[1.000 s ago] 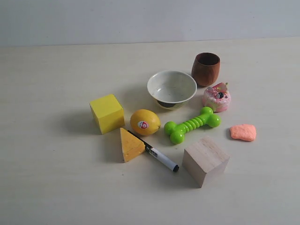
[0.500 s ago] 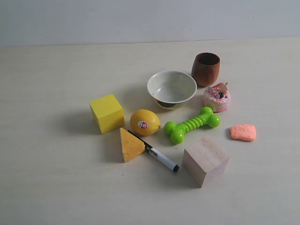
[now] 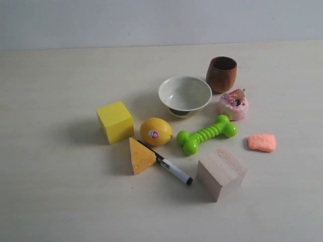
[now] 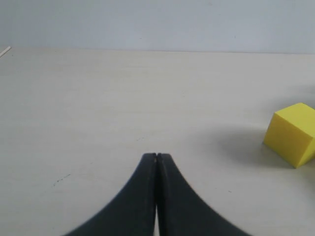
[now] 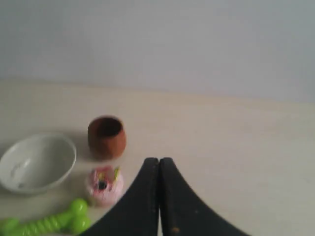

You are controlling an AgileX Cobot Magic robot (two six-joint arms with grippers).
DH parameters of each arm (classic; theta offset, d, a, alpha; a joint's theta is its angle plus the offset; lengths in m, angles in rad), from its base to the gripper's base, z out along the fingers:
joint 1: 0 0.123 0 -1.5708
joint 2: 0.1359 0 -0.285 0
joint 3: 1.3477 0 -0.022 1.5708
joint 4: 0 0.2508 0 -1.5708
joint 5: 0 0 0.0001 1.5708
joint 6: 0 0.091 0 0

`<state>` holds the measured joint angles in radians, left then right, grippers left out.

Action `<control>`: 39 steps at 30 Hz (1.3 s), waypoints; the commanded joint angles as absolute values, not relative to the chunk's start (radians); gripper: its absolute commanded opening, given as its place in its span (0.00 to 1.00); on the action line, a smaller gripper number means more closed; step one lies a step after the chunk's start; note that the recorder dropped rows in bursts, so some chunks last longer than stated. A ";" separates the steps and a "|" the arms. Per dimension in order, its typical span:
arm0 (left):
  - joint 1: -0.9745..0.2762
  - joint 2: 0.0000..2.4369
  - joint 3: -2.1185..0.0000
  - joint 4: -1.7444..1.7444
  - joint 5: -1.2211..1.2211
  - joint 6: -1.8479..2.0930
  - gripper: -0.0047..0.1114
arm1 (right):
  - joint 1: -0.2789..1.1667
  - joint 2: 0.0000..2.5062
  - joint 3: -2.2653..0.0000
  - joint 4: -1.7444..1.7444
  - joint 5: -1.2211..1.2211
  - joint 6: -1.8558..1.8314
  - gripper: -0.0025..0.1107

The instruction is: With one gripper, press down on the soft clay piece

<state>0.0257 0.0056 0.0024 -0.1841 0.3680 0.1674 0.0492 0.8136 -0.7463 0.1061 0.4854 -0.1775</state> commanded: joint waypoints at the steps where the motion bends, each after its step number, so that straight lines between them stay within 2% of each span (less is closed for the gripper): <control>1: 0.021 0.000 0.000 -0.188 0.360 0.165 0.04 | 0.123 0.991 -0.776 0.130 0.591 -0.218 0.02; 7: 0.021 0.000 0.000 -0.188 0.360 0.165 0.04 | 0.157 1.097 -0.776 0.302 0.523 -0.218 0.02; 18: 0.021 0.000 0.000 -0.188 0.360 0.165 0.04 | 0.157 1.118 -0.776 0.400 0.417 -0.225 0.02; 25: 0.021 0.000 0.000 -0.188 0.360 0.165 0.04 | 0.157 1.269 -0.943 0.400 0.616 -0.285 0.02; 29: 0.021 0.000 0.000 -0.188 0.360 0.165 0.04 | 0.157 1.419 -1.055 0.273 0.721 -0.156 0.02; 39: 0.021 0.000 0.000 -0.188 0.360 0.165 0.04 | 0.157 1.629 -1.076 0.235 0.756 -0.127 0.02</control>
